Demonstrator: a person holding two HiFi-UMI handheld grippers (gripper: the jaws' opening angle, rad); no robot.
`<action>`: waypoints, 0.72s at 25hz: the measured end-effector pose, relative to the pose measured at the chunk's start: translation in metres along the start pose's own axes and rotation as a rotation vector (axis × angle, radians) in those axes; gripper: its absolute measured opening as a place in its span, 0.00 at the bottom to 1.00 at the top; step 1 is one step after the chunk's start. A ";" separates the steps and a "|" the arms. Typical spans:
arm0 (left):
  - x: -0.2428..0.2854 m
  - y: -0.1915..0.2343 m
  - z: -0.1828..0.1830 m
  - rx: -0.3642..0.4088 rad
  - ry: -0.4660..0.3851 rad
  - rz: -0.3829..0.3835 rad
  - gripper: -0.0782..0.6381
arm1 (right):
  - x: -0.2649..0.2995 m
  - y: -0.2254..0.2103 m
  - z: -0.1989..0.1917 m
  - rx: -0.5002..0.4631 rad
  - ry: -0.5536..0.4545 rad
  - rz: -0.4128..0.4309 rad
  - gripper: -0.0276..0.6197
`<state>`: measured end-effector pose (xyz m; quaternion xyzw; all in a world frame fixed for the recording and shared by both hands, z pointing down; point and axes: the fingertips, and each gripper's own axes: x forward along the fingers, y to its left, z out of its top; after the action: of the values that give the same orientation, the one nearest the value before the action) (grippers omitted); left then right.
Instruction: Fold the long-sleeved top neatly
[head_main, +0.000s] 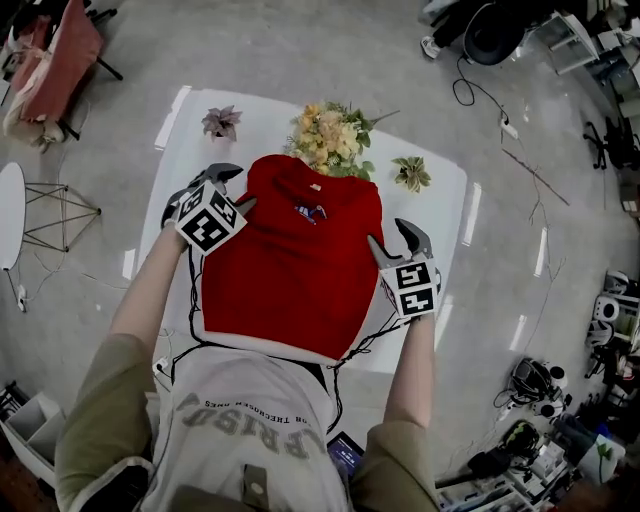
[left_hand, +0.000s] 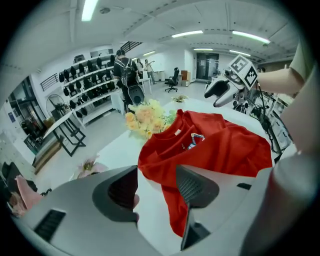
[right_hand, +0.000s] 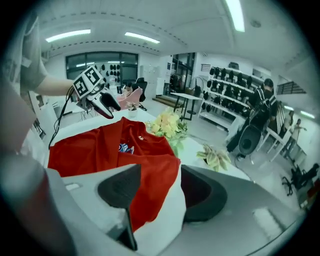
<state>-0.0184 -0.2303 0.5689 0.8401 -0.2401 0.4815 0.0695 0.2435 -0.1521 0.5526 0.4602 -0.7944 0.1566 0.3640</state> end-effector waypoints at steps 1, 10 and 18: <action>0.009 0.002 0.008 0.016 0.009 0.002 0.45 | 0.009 -0.002 0.011 -0.026 -0.017 0.002 0.43; 0.077 0.026 0.045 0.208 0.104 0.027 0.45 | 0.091 -0.005 0.049 -0.235 0.009 0.117 0.43; 0.097 0.015 0.038 0.307 0.165 -0.054 0.29 | 0.108 -0.004 0.040 -0.235 0.046 0.193 0.20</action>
<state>0.0446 -0.2893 0.6288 0.8046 -0.1348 0.5777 -0.0271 0.1954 -0.2443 0.6027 0.3323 -0.8394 0.1074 0.4166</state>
